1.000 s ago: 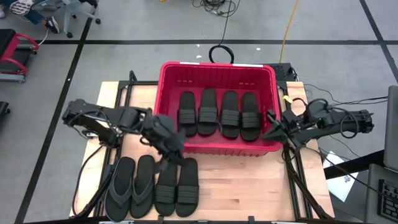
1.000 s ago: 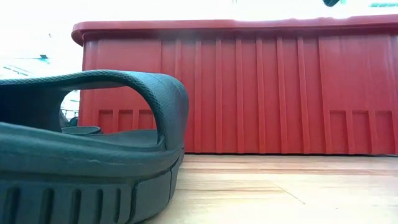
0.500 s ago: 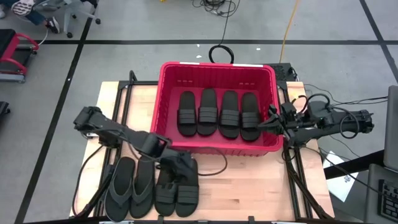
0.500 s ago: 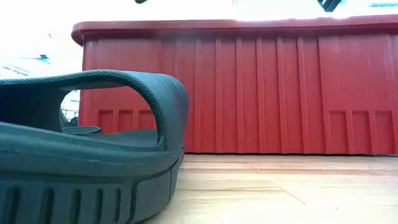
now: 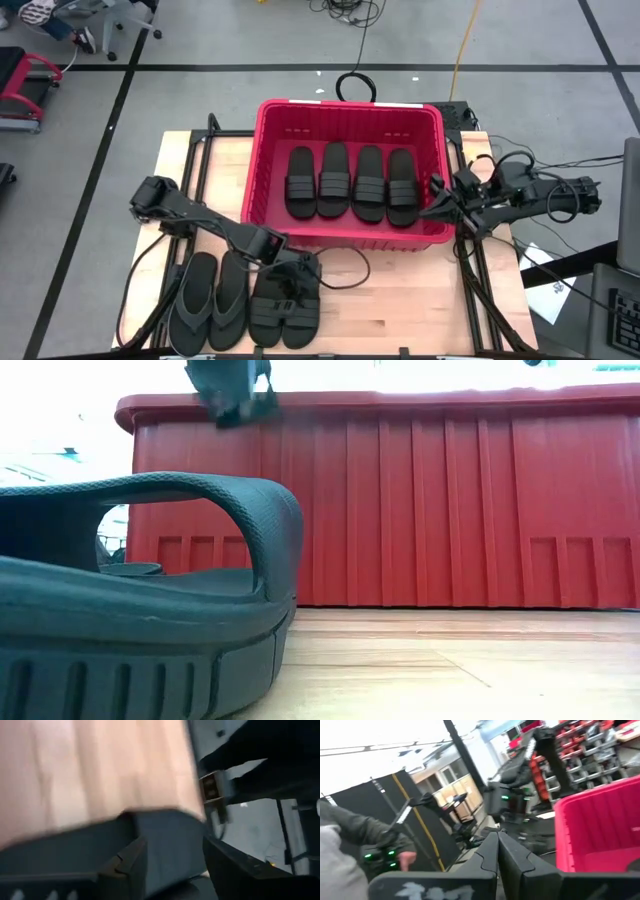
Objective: Pick and place slides into bin
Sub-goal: Put the black slide into the red bin
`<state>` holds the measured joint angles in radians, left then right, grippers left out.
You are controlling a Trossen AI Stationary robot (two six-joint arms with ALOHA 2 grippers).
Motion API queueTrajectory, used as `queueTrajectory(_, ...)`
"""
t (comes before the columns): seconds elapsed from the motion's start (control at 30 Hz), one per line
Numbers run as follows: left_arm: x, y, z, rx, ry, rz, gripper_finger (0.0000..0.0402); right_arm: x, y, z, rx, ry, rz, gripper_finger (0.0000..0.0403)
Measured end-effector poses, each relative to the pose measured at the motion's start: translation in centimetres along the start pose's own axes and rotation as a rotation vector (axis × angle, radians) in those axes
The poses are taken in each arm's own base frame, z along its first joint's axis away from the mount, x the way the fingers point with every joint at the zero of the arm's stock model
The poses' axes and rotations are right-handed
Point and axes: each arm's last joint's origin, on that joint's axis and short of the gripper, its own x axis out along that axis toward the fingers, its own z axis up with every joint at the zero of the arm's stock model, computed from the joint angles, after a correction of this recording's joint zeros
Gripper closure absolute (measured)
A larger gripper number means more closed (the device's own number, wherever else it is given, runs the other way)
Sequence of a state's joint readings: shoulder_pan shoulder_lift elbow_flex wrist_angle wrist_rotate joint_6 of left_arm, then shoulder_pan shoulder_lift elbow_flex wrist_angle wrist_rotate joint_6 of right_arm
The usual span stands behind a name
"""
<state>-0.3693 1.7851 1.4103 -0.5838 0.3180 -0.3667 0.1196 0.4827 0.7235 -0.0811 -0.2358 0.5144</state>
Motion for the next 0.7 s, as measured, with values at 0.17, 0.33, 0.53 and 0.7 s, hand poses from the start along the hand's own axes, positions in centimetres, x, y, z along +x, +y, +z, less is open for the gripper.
queueTrajectory(0.17, 0.9, 1.4, -0.6, -0.117, -0.017, -0.016, 0.0184, 0.0, 0.1, -0.1, 0.000, 0.033, 0.048, 0.0403)
queueTrajectory(0.33, 2.4, 0.1, -1.8, -0.056, -0.036, -0.083, 0.0162, 0.0, 0.1, -0.1, -0.002, 0.037, 0.055, 0.0403)
queueTrajectory(0.53, 3.7, 0.4, -3.2, -0.096, -0.045, -0.054, 0.0146, 0.0, 0.1, -0.1, -0.004, 0.038, 0.056, 0.0403)
queueTrajectory(0.7, 4.5, 1.6, -4.7, -0.125, -0.006, -0.025, 0.0135, 0.0, 0.1, -0.1, 0.014, 0.038, 0.055, 0.0403)
